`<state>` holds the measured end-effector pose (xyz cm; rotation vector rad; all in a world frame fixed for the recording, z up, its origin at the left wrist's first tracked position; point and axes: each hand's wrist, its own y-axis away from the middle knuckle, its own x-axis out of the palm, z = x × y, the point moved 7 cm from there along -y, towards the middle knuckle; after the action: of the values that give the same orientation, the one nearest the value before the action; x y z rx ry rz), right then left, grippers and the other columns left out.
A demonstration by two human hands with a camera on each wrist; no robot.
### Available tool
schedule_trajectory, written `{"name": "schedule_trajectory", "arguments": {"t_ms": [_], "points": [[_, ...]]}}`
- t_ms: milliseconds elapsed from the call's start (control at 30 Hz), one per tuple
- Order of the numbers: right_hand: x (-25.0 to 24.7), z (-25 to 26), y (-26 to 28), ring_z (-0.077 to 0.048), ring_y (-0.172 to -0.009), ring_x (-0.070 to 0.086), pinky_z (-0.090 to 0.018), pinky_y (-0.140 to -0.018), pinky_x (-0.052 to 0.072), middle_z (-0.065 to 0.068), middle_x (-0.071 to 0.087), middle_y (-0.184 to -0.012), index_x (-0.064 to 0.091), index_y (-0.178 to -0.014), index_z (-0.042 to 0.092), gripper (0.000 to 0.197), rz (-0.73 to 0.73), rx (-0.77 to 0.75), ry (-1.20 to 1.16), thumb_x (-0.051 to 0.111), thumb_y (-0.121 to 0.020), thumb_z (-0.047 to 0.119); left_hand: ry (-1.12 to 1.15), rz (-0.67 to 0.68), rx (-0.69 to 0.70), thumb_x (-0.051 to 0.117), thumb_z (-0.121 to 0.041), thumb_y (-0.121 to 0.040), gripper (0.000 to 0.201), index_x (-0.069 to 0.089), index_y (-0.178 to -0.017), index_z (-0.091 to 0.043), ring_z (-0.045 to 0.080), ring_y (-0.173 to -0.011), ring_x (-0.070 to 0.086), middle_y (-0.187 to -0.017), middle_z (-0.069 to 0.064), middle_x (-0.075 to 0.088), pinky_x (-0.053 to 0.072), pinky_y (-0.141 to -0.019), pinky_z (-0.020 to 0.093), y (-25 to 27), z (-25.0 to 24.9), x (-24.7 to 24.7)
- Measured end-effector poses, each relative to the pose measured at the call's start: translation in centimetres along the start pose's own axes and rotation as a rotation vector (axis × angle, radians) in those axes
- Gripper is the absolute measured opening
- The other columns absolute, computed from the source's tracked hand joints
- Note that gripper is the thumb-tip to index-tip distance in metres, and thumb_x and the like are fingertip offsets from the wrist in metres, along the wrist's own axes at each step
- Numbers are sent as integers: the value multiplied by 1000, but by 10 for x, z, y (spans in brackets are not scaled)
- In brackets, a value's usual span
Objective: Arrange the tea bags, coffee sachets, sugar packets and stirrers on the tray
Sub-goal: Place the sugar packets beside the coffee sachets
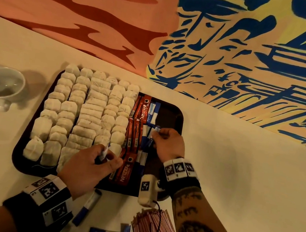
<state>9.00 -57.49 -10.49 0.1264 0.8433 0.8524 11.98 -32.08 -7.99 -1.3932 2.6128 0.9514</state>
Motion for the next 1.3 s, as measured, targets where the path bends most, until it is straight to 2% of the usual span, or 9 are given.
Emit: {"name": "schedule_trajectory", "arguments": {"t_ms": [100, 200, 367, 433, 567, 700, 900, 1067, 1300], "points": [[10, 0, -16, -17, -84, 70, -40, -84, 60, 5, 71, -91, 63, -91, 28, 20, 7, -3, 61, 76, -84, 40, 6, 17, -14, 69, -51, -82, 23, 68, -87, -28, 8, -78, 70, -83, -4, 74, 58, -73, 35, 2, 4, 2], [12, -2, -23, -14, -86, 68, -31, -79, 57, 3, 71, -94, 67, -98, 23, 25, 16, 9, 123, 76, -83, 42, 20, 16, 0, 69, -46, -84, 19, 67, -87, -27, 2, -75, 68, -82, -9, 74, 52, -68, 26, 6, 4, 4], [15, -14, -25, -18, -83, 71, -39, -78, 61, 0, 73, -91, 66, -91, 27, 31, -11, 38, 97, 75, -79, 53, 14, 15, 20, 68, -41, -87, 14, 68, -86, -26, -4, -74, 66, -83, -18, 72, 44, -60, 13, 11, 2, 5], [14, -19, -25, -20, -82, 72, -43, -78, 62, 1, 73, -90, 63, -88, 30, 27, -40, 62, 63, 72, -81, 55, 36, 14, 22, 68, -39, -87, 14, 68, -85, -25, -3, -74, 66, -82, -16, 73, 45, -60, 13, 11, 0, 5], [11, -27, -20, -18, -73, 73, -46, -77, 62, 2, 73, -75, 66, -90, 30, 11, -64, 95, -21, 68, -91, 40, 59, 13, 12, 68, -37, -89, 14, 68, -83, -24, -2, -74, 67, -81, -14, 73, 46, -63, 17, 11, -2, 6], [14, -26, -17, -18, -74, 73, -44, -76, 62, 0, 74, -77, 70, -88, 29, 5, -43, 107, -25, 67, -92, 31, 59, 1, 10, 68, -35, -89, 16, 65, -76, -25, -3, -70, 65, -76, -15, 72, 44, -62, 19, 13, -4, 6], [12, -22, -21, -20, -78, 73, -43, -78, 62, 1, 75, -80, 69, -78, 32, 12, -43, 112, -1, 69, -90, 33, 47, 15, 32, 68, -34, -89, 13, 67, -81, -24, -5, -72, 65, -78, -18, 72, 44, -61, 14, 16, -5, 8], [16, -20, -21, -22, -84, 73, -44, -78, 62, -2, 76, -89, 74, -89, 28, 10, -28, 99, 29, 71, -86, 37, 68, 23, 25, 68, -37, -88, 14, 69, -83, -24, -1, -75, 67, -82, -13, 74, 48, -65, 20, 16, -2, 7], [14, -17, -16, -16, -73, 73, -42, -75, 63, 1, 75, -78, 70, -80, 30, 8, -6, 104, 5, 73, -87, 33, 75, 14, 21, 68, -34, -89, 14, 69, -84, -21, -3, -73, 66, -80, -14, 73, 45, -60, 13, 15, -3, 5]]}}
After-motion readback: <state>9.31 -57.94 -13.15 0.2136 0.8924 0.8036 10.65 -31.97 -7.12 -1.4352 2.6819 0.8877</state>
